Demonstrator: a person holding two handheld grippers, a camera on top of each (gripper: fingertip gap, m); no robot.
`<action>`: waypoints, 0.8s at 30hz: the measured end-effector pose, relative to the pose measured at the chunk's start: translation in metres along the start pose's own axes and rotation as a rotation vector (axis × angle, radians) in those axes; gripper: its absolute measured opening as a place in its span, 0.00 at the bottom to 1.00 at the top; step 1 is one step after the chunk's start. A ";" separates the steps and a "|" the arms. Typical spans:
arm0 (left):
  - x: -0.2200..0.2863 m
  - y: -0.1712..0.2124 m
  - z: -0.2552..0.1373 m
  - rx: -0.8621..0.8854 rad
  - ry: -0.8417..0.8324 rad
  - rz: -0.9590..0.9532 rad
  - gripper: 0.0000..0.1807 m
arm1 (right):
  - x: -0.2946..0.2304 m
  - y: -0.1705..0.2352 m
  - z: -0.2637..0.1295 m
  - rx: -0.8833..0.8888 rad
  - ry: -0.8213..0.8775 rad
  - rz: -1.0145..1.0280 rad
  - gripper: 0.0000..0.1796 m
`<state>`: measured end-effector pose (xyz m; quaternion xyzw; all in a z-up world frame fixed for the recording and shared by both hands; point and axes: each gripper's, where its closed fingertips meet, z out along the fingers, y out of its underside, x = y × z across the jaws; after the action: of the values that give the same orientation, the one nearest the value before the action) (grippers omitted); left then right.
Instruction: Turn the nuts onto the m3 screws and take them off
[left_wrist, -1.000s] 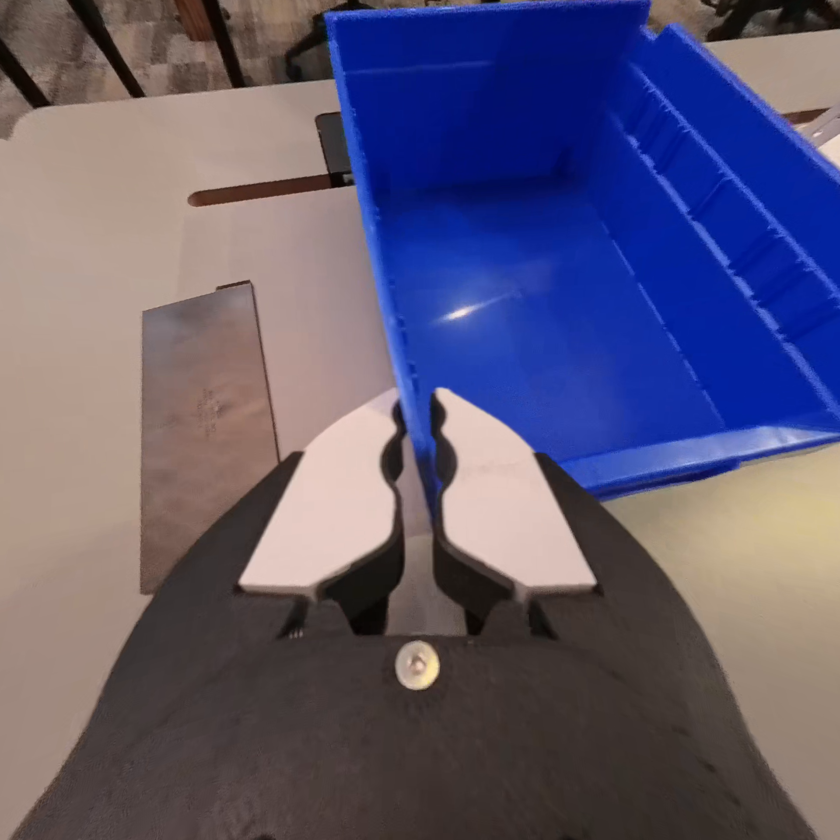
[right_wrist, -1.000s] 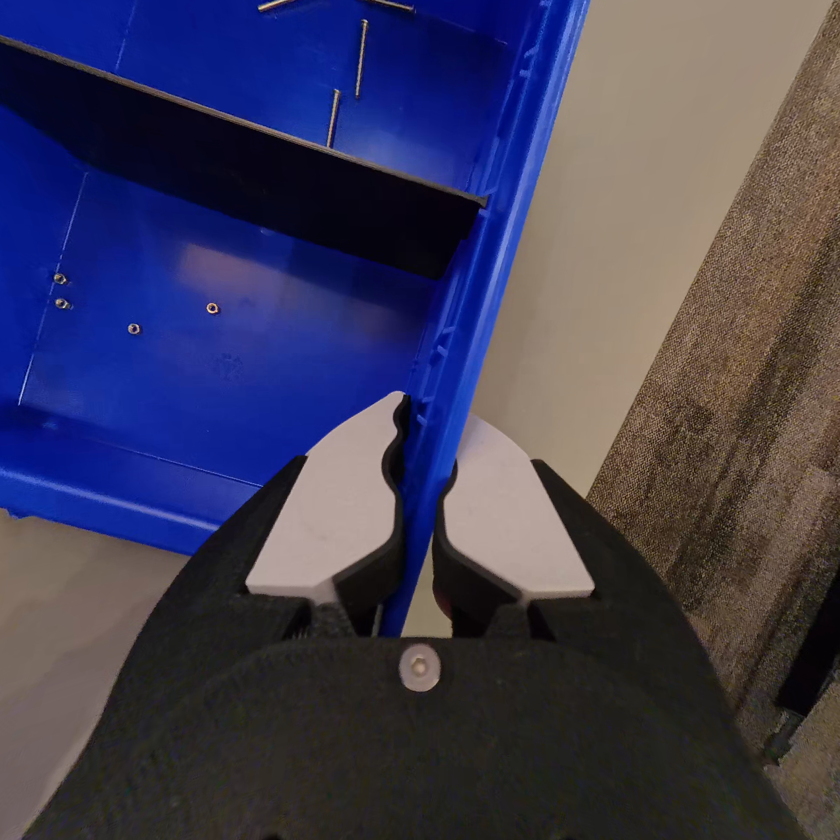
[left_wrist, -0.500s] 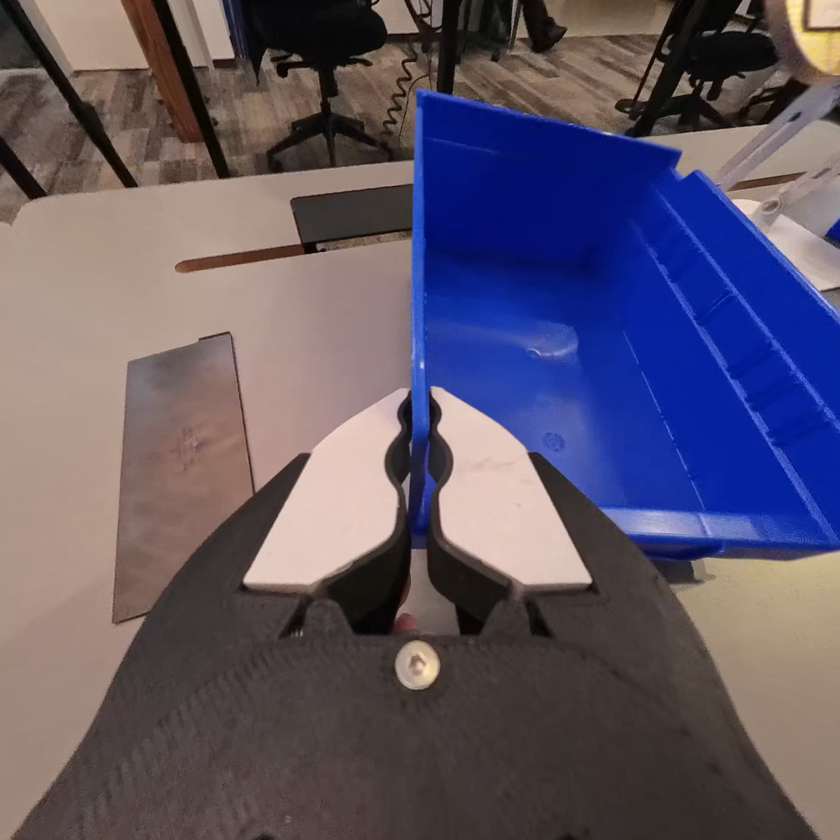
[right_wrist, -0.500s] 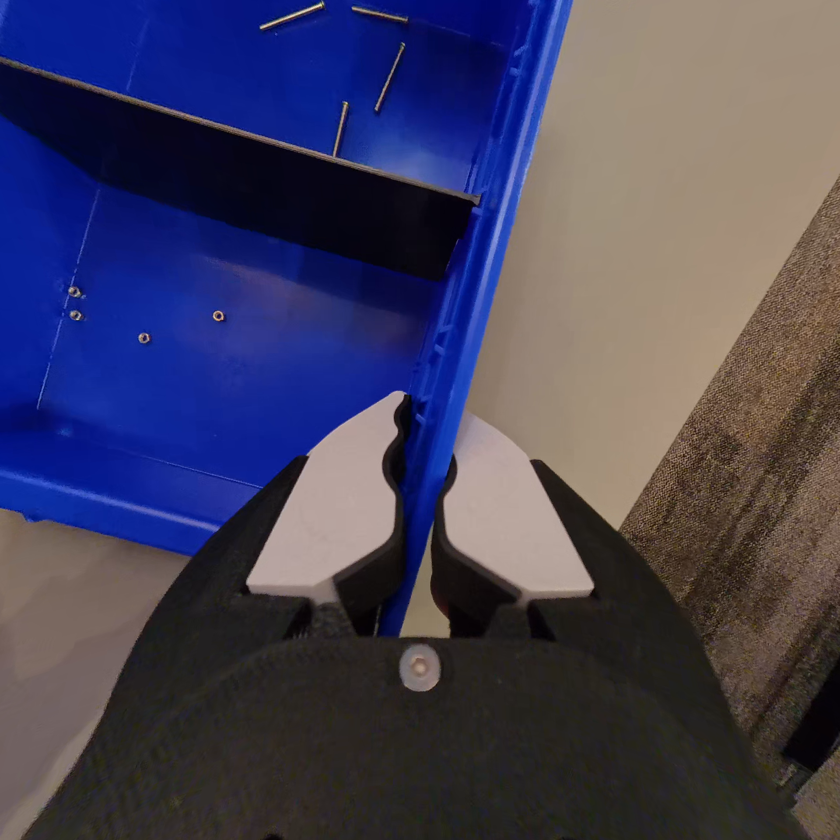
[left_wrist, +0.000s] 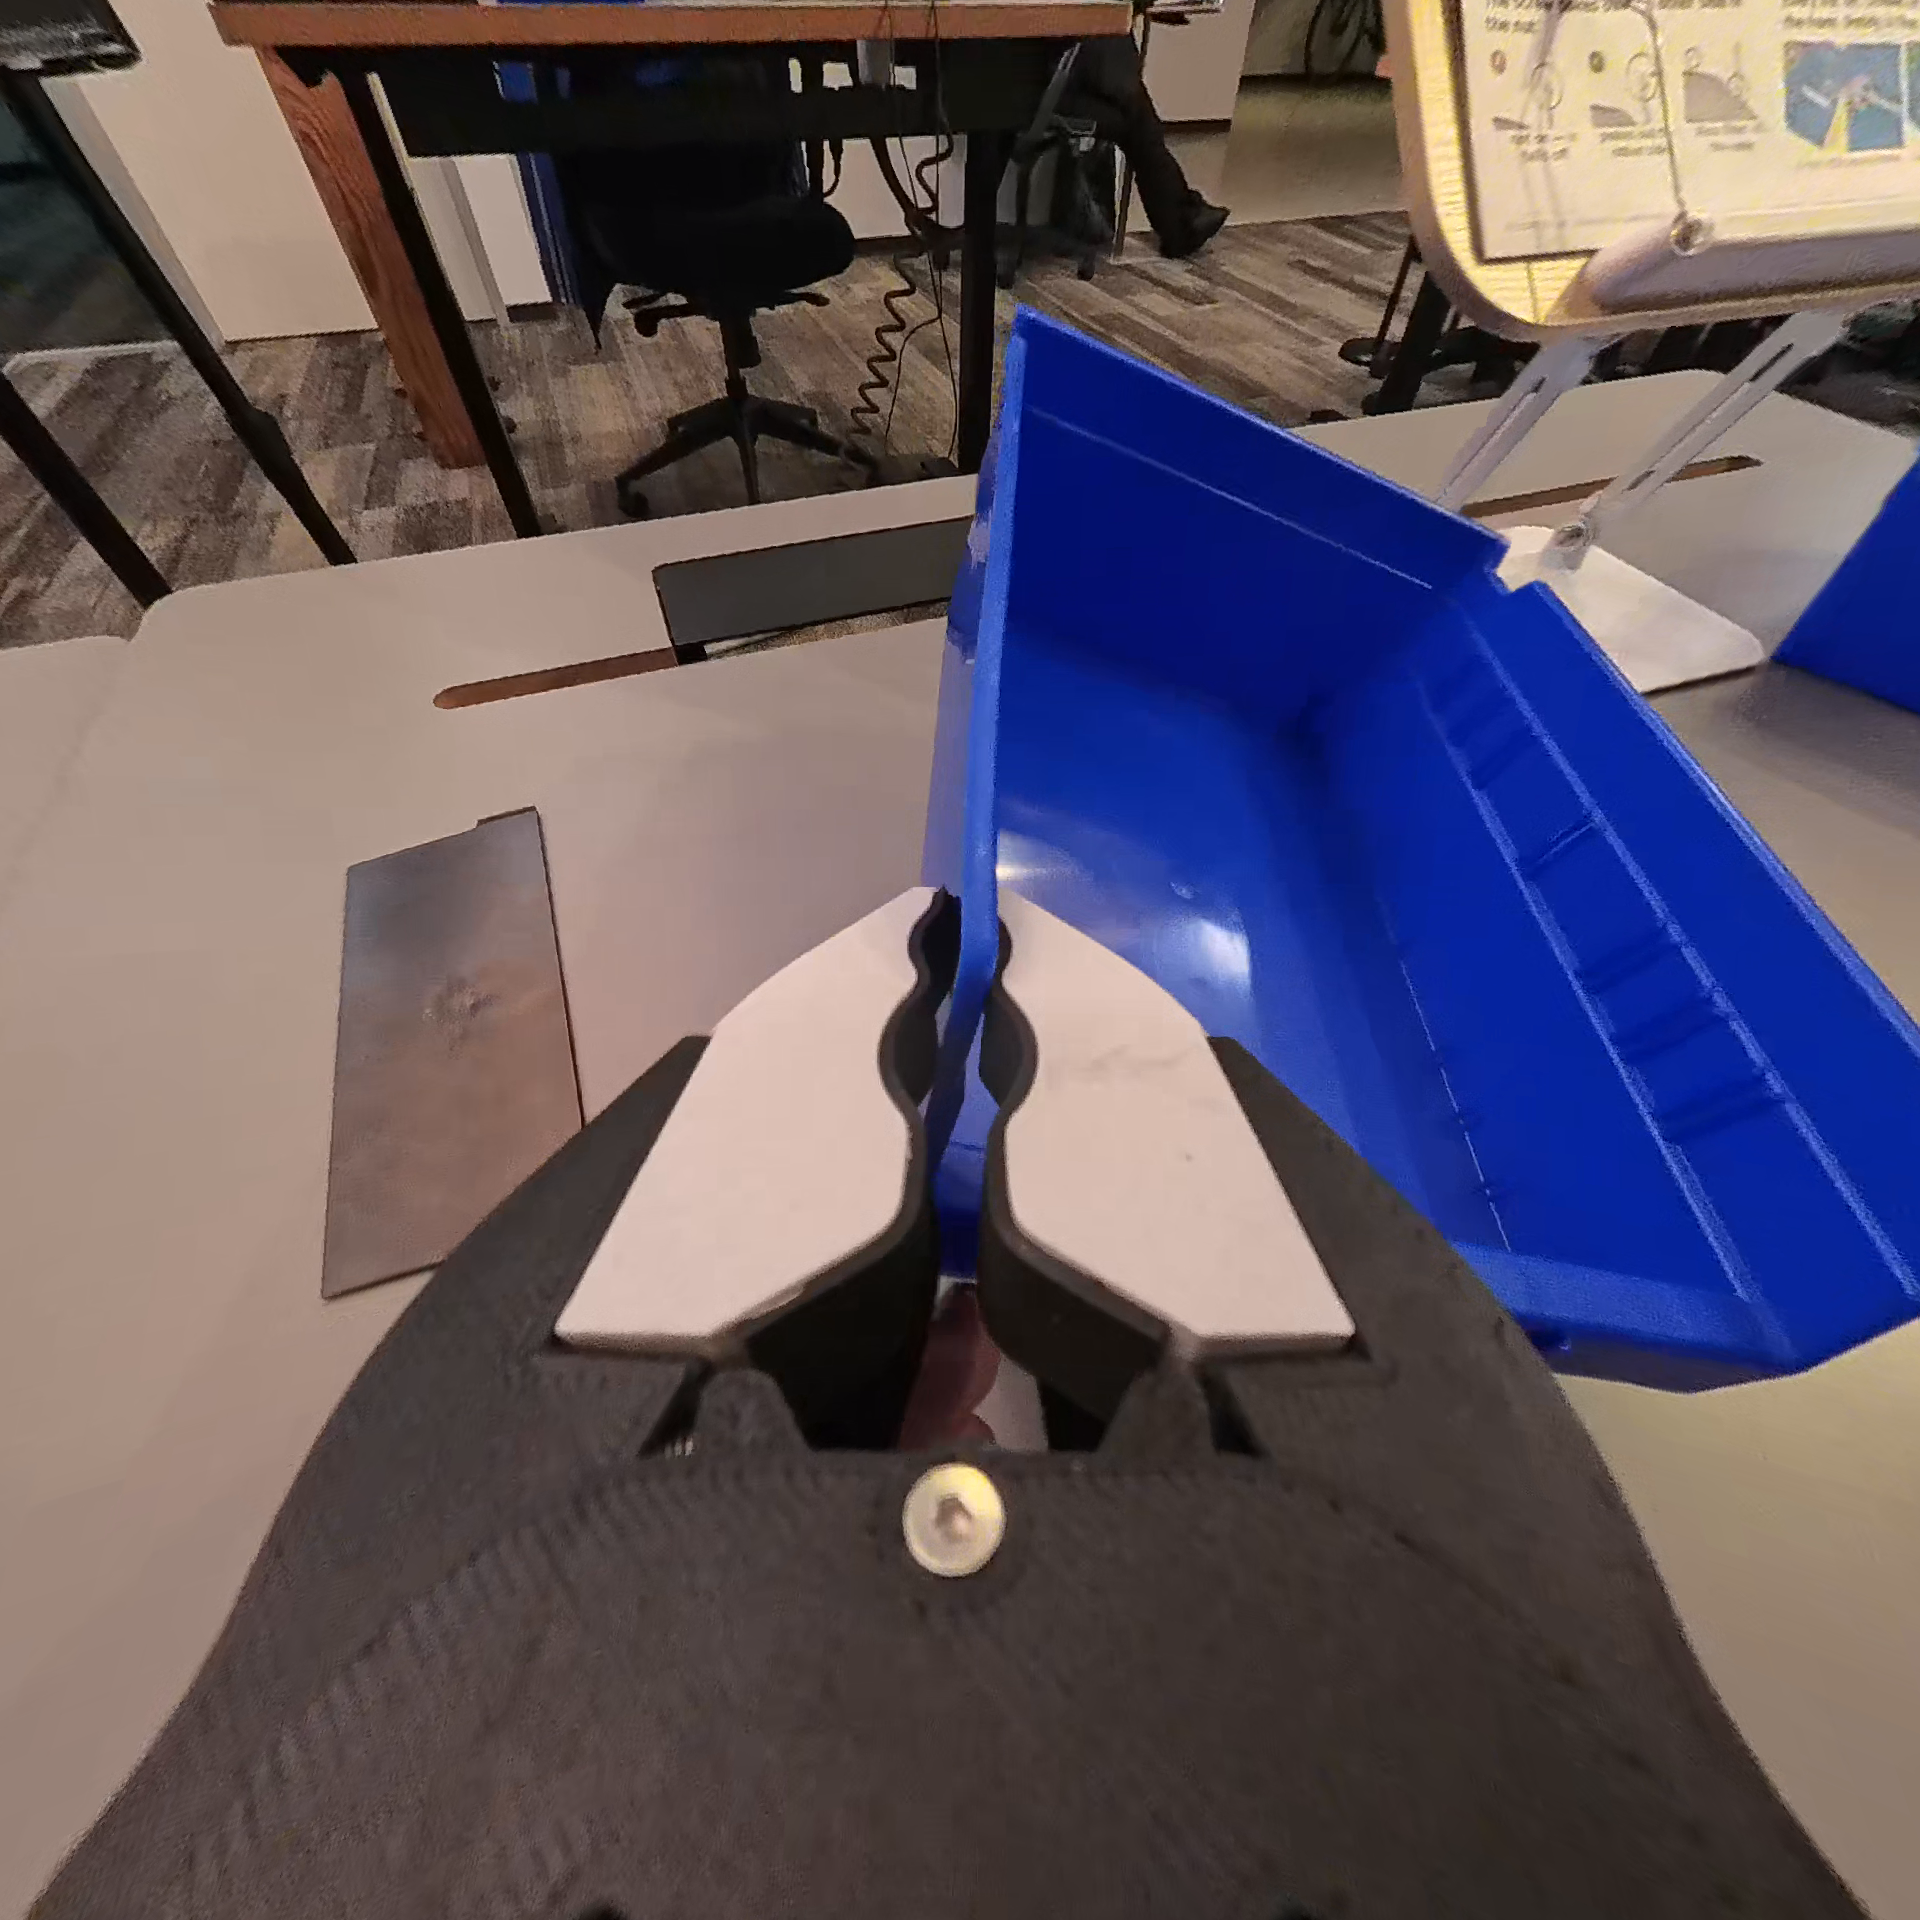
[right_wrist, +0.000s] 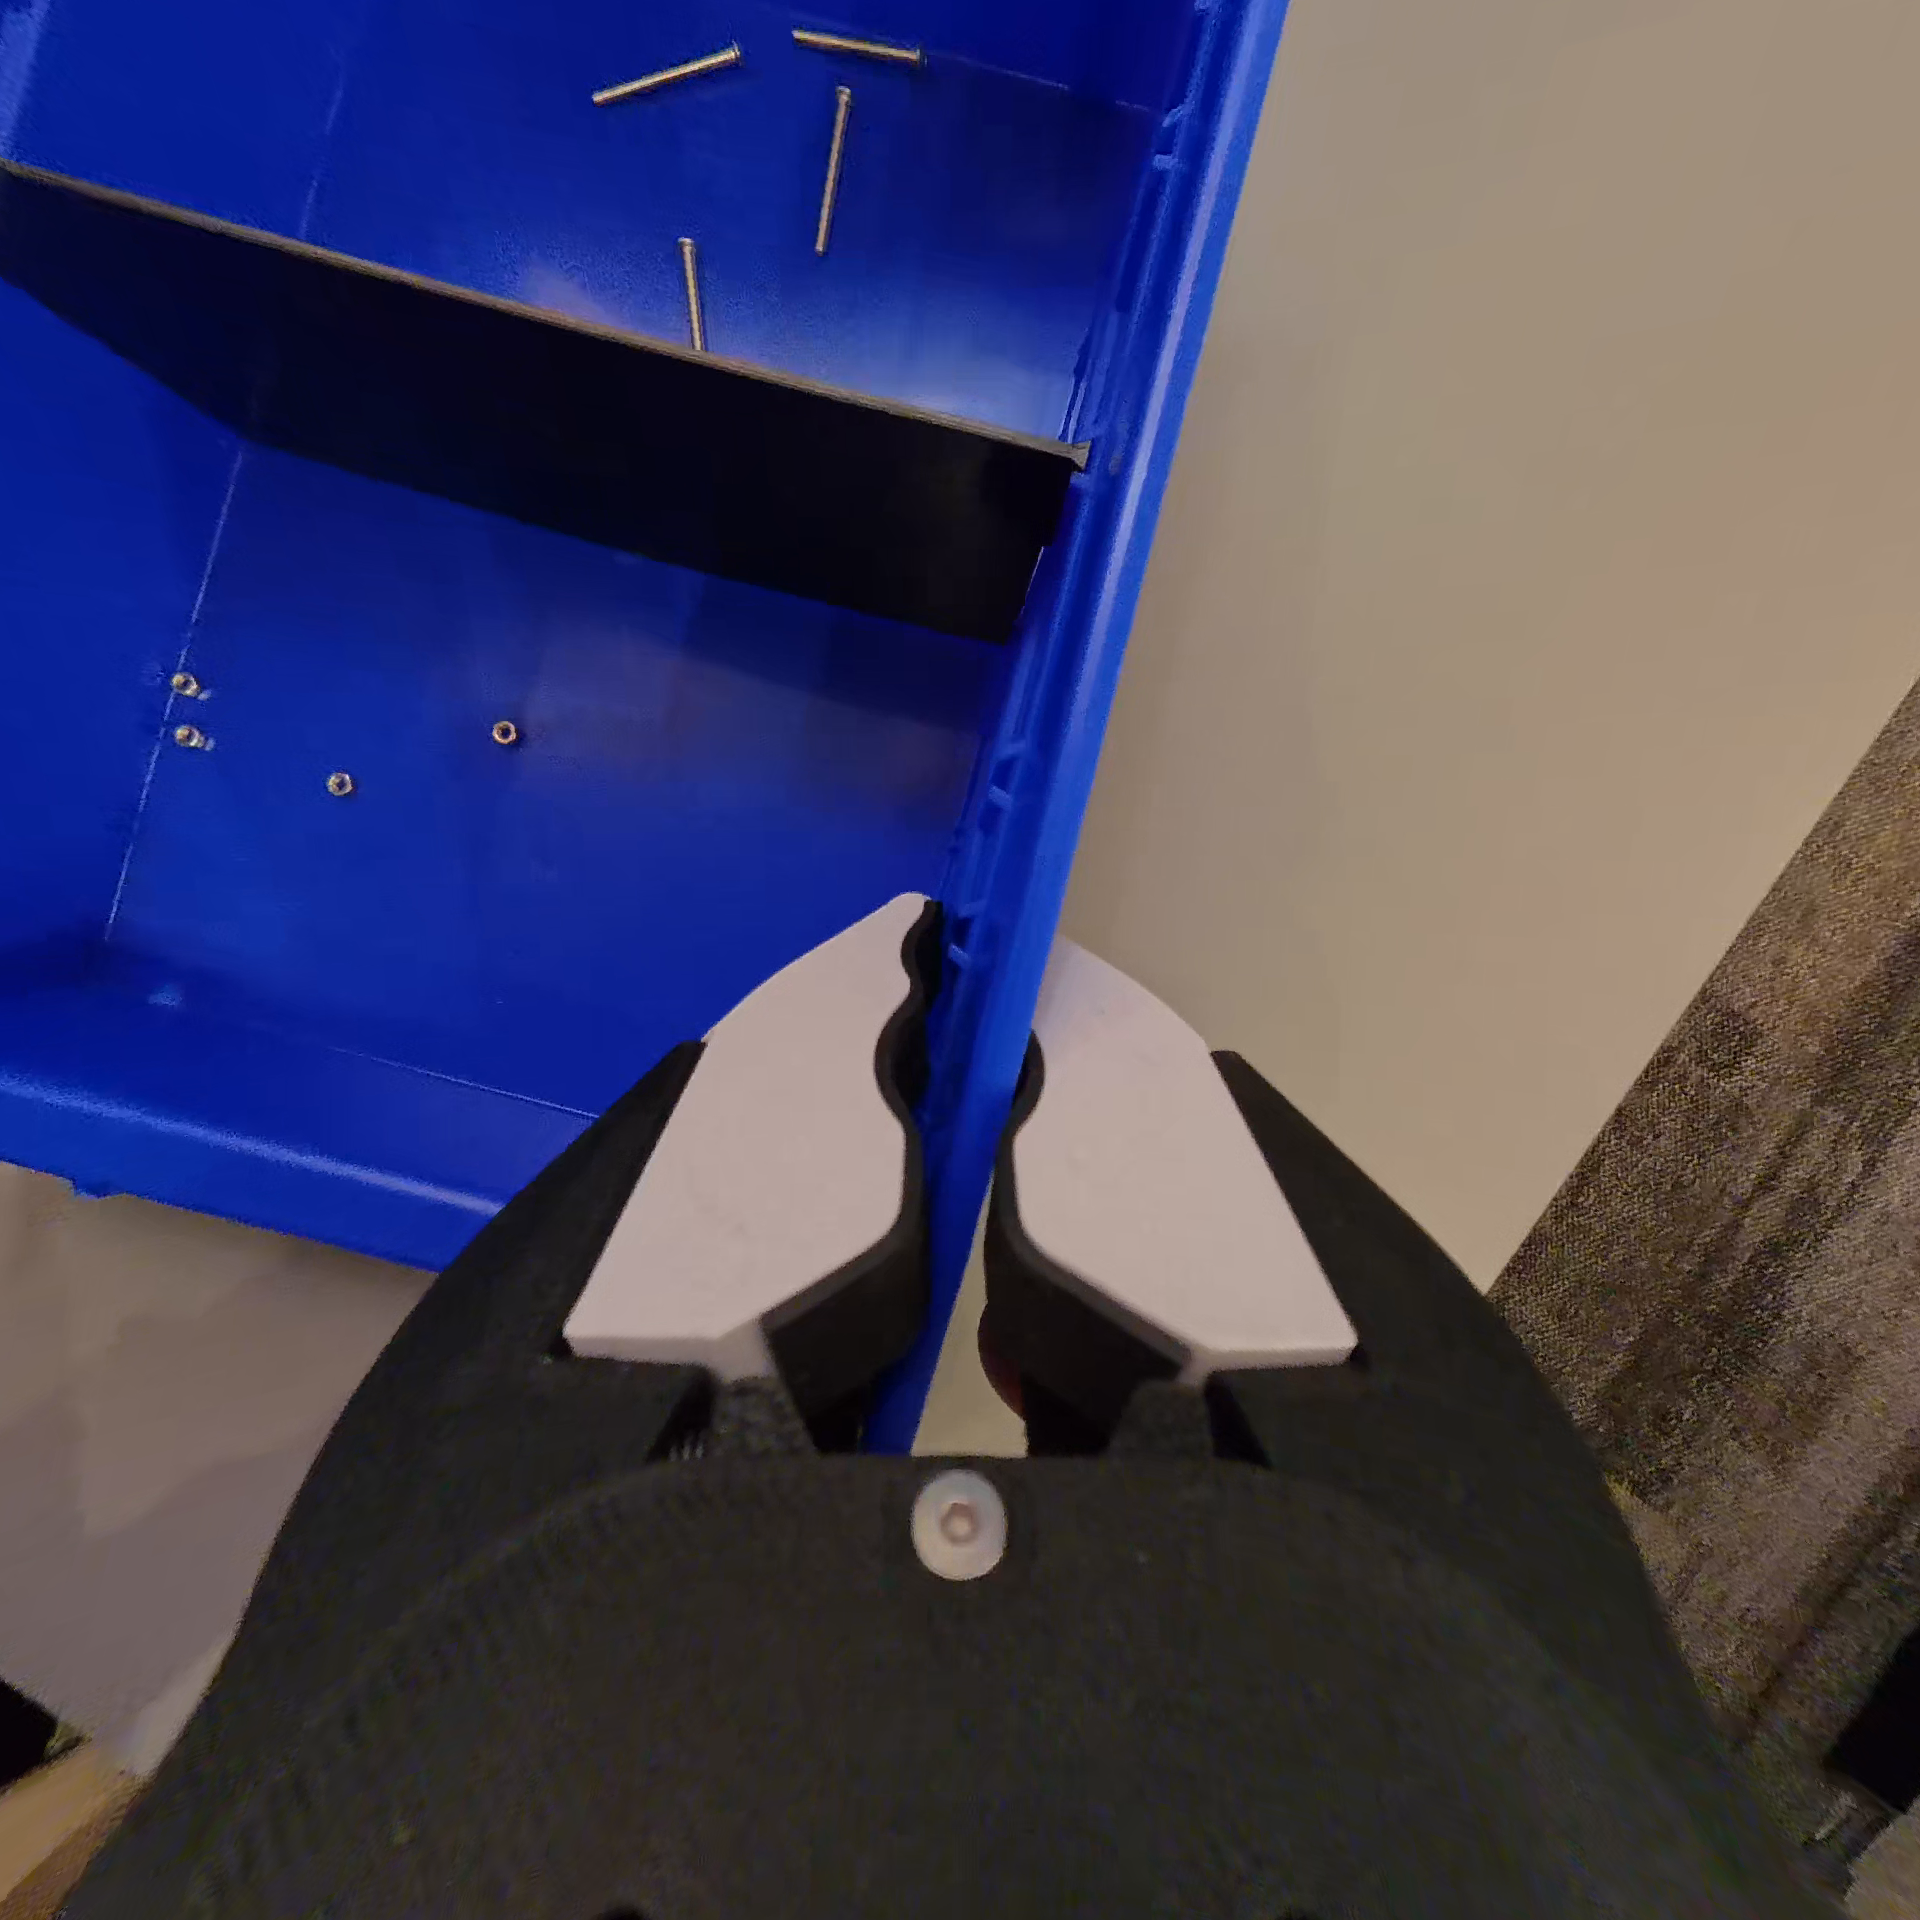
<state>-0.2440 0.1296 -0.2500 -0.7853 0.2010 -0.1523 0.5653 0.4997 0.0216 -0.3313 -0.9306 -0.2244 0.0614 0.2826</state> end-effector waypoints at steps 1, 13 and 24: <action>0.001 0.001 -0.004 0.001 0.001 -0.003 0.01 | -0.004 0.002 -0.001 -0.004 -0.007 -0.008 0.03; 0.011 0.000 -0.047 0.044 -0.016 -0.047 0.01 | -0.064 0.007 -0.005 -0.008 -0.082 -0.102 0.03; 0.004 -0.005 -0.093 0.098 -0.092 -0.074 0.01 | -0.123 -0.015 0.008 -0.012 -0.154 -0.156 0.04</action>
<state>-0.2828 0.0525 -0.2160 -0.7697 0.1379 -0.1466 0.6059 0.3822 -0.0191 -0.3314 -0.9046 -0.3175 0.1090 0.2627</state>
